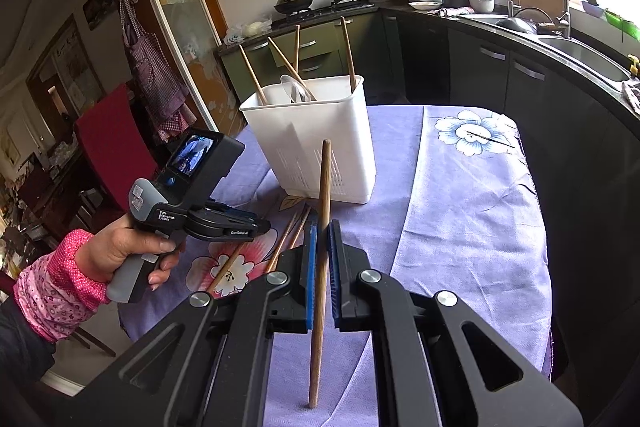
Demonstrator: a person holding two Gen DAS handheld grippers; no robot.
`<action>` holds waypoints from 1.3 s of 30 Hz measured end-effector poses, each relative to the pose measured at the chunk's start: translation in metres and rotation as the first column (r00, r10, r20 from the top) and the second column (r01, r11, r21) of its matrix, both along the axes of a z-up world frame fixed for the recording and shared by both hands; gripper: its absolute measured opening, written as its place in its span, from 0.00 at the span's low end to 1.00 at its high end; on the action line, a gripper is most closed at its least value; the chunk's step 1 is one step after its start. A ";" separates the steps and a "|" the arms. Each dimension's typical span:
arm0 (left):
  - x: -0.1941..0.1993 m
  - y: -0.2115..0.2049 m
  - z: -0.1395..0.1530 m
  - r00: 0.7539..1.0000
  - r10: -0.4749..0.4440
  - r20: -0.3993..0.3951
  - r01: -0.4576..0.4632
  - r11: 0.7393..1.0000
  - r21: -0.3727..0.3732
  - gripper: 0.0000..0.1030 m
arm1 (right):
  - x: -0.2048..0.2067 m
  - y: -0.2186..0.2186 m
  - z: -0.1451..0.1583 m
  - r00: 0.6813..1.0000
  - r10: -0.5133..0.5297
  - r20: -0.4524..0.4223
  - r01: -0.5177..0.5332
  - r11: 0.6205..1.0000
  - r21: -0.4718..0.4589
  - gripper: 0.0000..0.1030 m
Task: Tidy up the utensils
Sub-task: 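Grasp a chopstick with each gripper and lift them toward the holder, then open both grippers to drop the chopsticks into the white holder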
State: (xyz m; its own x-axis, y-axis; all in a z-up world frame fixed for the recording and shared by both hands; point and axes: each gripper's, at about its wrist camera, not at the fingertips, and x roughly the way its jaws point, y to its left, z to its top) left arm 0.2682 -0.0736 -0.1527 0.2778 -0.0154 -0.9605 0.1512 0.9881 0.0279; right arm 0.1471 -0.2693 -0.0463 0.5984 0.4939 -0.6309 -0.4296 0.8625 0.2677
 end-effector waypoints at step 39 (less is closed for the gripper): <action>-0.106 0.038 0.134 0.927 -0.049 0.371 0.132 0.970 -0.203 0.05 | 0.163 0.056 0.090 0.981 -0.119 0.152 0.122 0.992 -0.011 0.08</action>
State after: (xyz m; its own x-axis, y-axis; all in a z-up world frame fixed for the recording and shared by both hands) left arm 0.1622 -0.0353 -0.0184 0.5918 -0.2569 -0.7641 0.2612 0.9578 -0.1197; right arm 0.3103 -0.2135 0.0432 0.7417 0.4004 -0.5380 -0.3564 0.9149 0.1895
